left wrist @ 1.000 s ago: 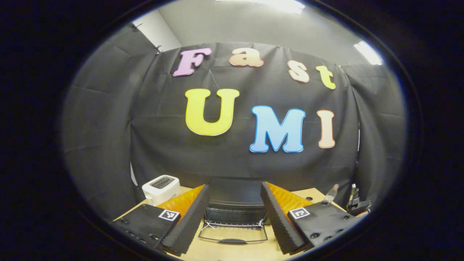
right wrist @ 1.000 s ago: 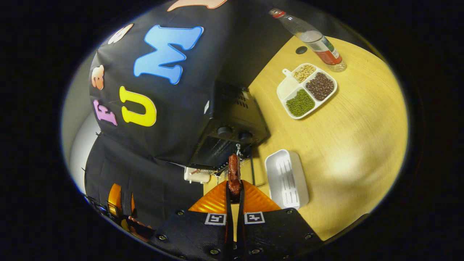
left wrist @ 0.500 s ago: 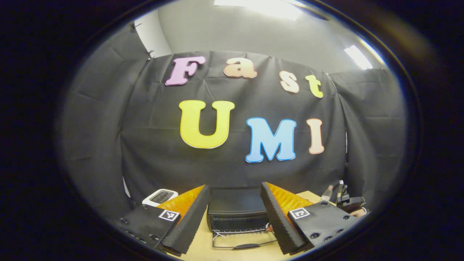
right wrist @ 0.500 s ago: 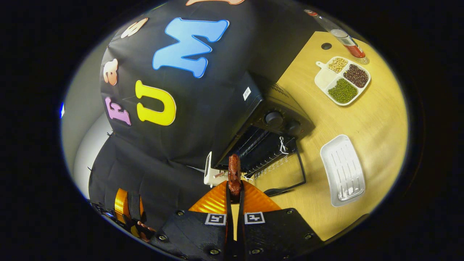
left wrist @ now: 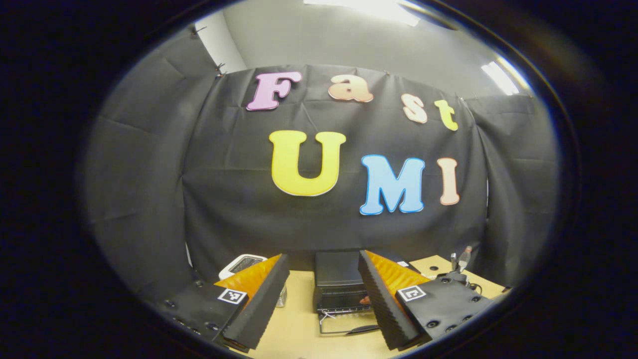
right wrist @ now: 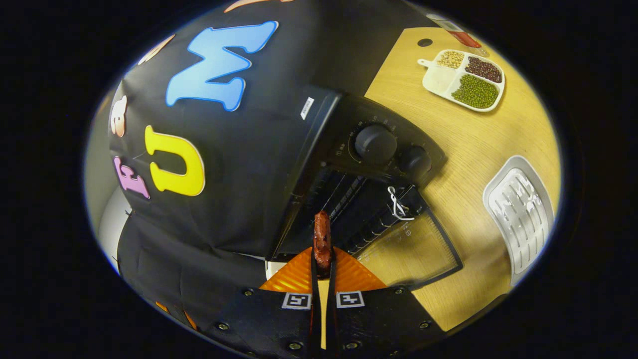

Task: Open the electric oven with the left hand, put the food in, and close the electric oven.

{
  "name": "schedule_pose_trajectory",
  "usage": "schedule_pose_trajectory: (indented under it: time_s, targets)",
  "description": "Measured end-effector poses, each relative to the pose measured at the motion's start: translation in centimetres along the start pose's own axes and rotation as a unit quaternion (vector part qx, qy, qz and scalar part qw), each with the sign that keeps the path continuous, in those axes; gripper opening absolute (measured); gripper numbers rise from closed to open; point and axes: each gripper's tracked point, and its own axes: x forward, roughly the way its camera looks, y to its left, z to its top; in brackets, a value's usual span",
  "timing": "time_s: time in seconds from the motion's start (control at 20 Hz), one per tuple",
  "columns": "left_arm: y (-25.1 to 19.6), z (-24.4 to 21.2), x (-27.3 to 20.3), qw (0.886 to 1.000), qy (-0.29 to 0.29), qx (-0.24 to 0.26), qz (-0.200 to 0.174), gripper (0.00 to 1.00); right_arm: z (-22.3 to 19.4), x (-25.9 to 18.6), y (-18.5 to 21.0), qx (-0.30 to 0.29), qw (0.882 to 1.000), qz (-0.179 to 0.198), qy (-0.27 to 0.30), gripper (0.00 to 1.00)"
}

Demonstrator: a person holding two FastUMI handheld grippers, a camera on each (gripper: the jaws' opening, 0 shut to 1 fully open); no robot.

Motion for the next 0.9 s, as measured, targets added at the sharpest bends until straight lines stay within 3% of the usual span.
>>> schedule_pose_trajectory:
  time_s: [0.1,0.15,0.2,0.35,0.45,0.5,0.75,0.9]
  targets:
    - [1.0,-0.3,-0.2,1.0,0.004,0.002,0.008,0.9,0.2,2.0,-0.3,0.018,1.0,-0.004,-0.015,0.04]
    - [1.5,-0.5,-0.2,1.0,0.007,0.004,0.011,0.98,0.4,2.7,-0.7,0.027,0.999,-0.011,-0.027,0.04]
    - [1.8,-0.8,-0.2,1.0,0.012,0.005,0.014,0.9,0.6,3.4,-1.2,0.038,0.998,-0.018,-0.04,0.04]
    - [3.2,-1.5,0.0,0.999,0.026,0.008,0.025,0.98,1.1,5.5,-1.3,0.081,0.994,-0.008,-0.07,0.04]
    - [3.9,-1.6,0.1,0.999,0.029,0.006,0.028,0.94,2.0,6.5,-1.4,0.105,0.99,-0.003,-0.095,0.05]
    - [4.3,-1.8,0.2,0.999,0.033,0.006,0.03,0.99,2.2,6.9,-1.4,0.112,0.988,-0.003,-0.103,0.05]
    - [5.5,-2.3,1.1,0.998,0.041,0.011,0.039,0.99,2.7,7.8,-3.6,0.115,0.982,-0.075,-0.13,0.22]
    - [4.8,-2.2,1.7,0.999,0.037,0.004,0.029,0.99,2.1,7.1,-3.7,0.061,0.985,-0.115,-0.113,0.27]
